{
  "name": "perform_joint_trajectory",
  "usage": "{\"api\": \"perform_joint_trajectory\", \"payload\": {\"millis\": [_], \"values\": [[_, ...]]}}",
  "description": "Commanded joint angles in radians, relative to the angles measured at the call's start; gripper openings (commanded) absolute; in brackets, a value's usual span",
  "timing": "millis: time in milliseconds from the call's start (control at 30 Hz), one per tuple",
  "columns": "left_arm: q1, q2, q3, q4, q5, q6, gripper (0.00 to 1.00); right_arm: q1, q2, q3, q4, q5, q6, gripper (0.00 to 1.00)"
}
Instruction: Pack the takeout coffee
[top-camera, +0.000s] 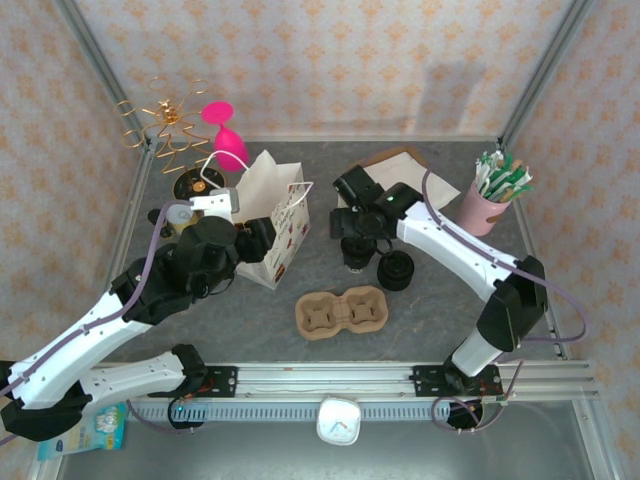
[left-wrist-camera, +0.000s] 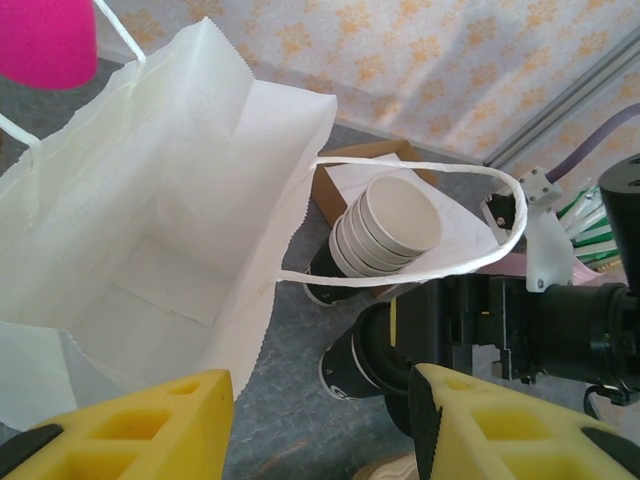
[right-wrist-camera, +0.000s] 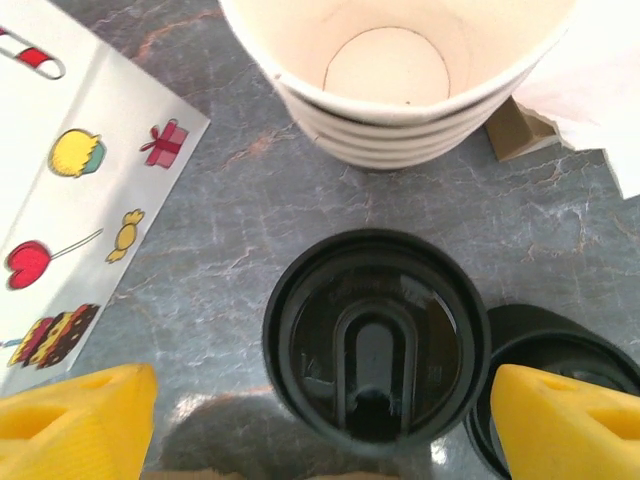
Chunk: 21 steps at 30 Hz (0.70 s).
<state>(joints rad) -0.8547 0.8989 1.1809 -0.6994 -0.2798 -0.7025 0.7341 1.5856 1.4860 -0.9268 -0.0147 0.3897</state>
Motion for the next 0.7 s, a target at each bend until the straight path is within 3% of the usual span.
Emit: {"api": "perform_joint_trajectory", "payload": {"millis": [0,367,667], "values": [[0.011,-0.040,0.034,0.006,0.034,0.035,0.51,0.039,-0.072,0.017,-0.075,0.033,0.054,0.87],[0.011,-0.137,-0.009,-0.105,0.076,0.013,0.53,0.181,-0.284,-0.191,-0.065,0.040,0.201,0.87],[0.011,-0.192,-0.129,-0.125,0.151,-0.034,0.53,0.370,-0.279,-0.395,0.063,0.039,0.374,0.80]]}}
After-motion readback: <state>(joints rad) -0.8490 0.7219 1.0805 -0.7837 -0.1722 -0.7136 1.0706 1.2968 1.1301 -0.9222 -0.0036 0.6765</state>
